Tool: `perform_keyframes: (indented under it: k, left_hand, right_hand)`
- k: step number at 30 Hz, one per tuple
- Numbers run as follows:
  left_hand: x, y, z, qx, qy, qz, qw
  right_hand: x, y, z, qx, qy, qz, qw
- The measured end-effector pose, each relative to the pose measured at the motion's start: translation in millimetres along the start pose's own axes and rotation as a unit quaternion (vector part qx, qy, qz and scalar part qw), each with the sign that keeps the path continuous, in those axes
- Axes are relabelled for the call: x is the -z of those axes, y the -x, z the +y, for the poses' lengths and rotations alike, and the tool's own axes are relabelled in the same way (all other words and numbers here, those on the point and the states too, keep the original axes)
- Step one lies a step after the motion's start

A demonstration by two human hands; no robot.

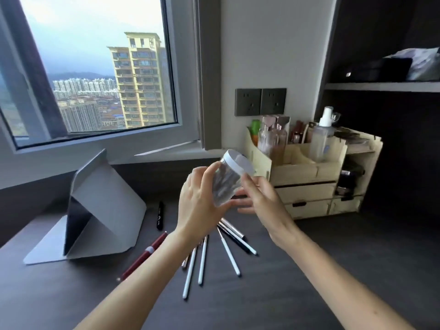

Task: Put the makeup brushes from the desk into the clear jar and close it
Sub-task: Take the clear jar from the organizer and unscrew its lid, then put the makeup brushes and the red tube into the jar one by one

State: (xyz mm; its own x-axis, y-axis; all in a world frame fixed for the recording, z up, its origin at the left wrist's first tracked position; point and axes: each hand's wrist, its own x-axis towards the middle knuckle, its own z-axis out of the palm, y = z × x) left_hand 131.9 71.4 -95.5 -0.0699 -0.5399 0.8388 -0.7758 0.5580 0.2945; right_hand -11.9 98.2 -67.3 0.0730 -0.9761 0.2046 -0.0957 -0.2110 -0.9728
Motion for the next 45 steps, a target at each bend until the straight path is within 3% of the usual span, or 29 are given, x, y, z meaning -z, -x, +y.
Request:
perform_keyframes:
  k: [4,8,11,15,18,21,23,26,28,30,33,38,41,45]
  left_hand:
    - [28.3,46.8,-26.3,-0.069,-0.093,-0.044,0.992]
    - [57.0,73.3,-36.0,-0.108,-0.121,-0.049,0.985]
    - [76.0,80.9,-39.3,-0.148,-0.153,-0.052,0.976]
    - [89.0,81.2,-43.6,-0.184,-0.162,-0.113,0.963]
    - [92.2,83.0,-44.7,-0.075,-0.021,-0.176,0.981]
    - [95.2,88.5,-43.7,-0.014,0.032,-0.204,0.978]
    - [97.9,87.7,-46.1,0.052,0.069,-0.25,0.965]
    - [100.1,84.6,-51.1,0.15,0.189,-0.318,0.917]
    - [105.4,81.0,-54.8,0.233,0.294,-0.29,0.881]
    - [111.7,79.1,-62.1,0.297,0.347,-0.216,0.863]
    - [116.8,81.8,-73.3,0.353,0.382,-0.113,0.846]
    - [107.1,87.2,-75.6,0.362,0.379,-0.02,0.852]
    - [99.9,89.6,-78.0,0.367,0.377,-0.009,0.85]
    - [98.9,91.8,-83.5,0.36,0.375,0.011,0.854]
  right_hand:
    - [-17.0,6.5,9.1,-0.018,0.112,-0.02,0.993]
    - [-27.3,13.3,14.1,0.055,0.227,-0.09,0.968]
    - [-28.6,21.7,21.1,0.063,0.213,-0.172,0.96]
    - [-25.3,28.1,31.2,0.039,0.17,-0.241,0.955]
    - [-24.8,31.9,34.3,0.092,0.192,-0.244,0.946]
    - [-20.9,34.7,27.8,0.134,0.222,-0.264,0.929]
    - [-17.2,33.9,24.2,0.152,0.232,-0.305,0.911]
    - [-11.4,31.7,17.2,0.186,0.241,-0.327,0.895]
    - [-3.8,29.3,14.4,0.185,0.186,-0.284,0.922]
    - [9.7,26.9,21.3,0.147,0.126,-0.19,0.962]
    - [30.9,27.4,59.1,0.057,0.157,-0.097,0.981]
    - [50.2,38.8,117.3,-0.004,0.286,-0.005,0.958]
    - [55.3,40.9,128.0,-0.022,0.354,-0.027,0.935]
    - [57.1,39.5,126.4,-0.03,0.477,-0.094,0.873]
